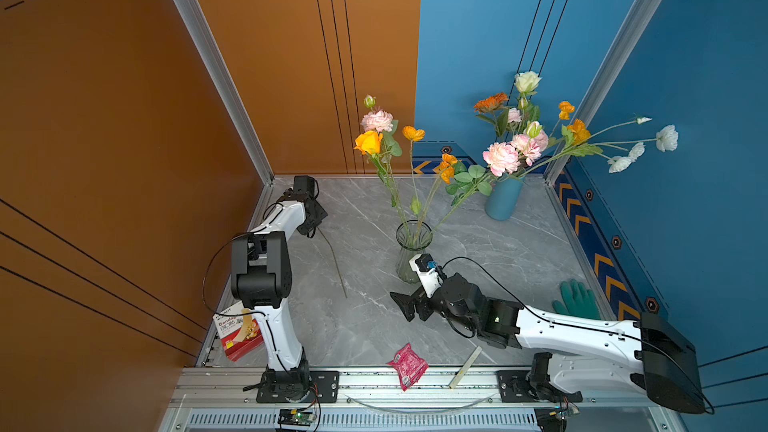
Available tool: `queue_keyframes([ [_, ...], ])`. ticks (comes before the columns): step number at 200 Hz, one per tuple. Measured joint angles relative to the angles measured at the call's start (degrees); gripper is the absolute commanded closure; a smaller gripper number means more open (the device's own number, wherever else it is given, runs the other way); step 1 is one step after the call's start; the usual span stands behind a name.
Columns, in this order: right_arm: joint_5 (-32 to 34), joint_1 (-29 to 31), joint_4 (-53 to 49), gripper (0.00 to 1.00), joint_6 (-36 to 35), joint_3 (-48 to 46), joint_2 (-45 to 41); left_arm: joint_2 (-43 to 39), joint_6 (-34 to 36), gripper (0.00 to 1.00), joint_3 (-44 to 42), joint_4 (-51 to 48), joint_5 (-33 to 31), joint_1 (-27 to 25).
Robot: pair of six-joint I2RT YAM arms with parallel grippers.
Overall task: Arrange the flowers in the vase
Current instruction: 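Lift the white bud with the left gripper over the glass vase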
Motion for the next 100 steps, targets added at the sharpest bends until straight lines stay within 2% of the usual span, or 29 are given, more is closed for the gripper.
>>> queue_keyframes([
  [68, 3.6, 2.9, -2.1, 0.0, 0.2, -0.4, -4.1, -18.0, -0.9, 1.0, -9.9, 4.8, 1.2, -2.5],
  [100, 4.5, 3.3, -3.5, 0.0, 0.4, -0.8, -5.3, -24.8, -1.7, 1.0, -11.9, 6.0, 1.2, -3.3],
])
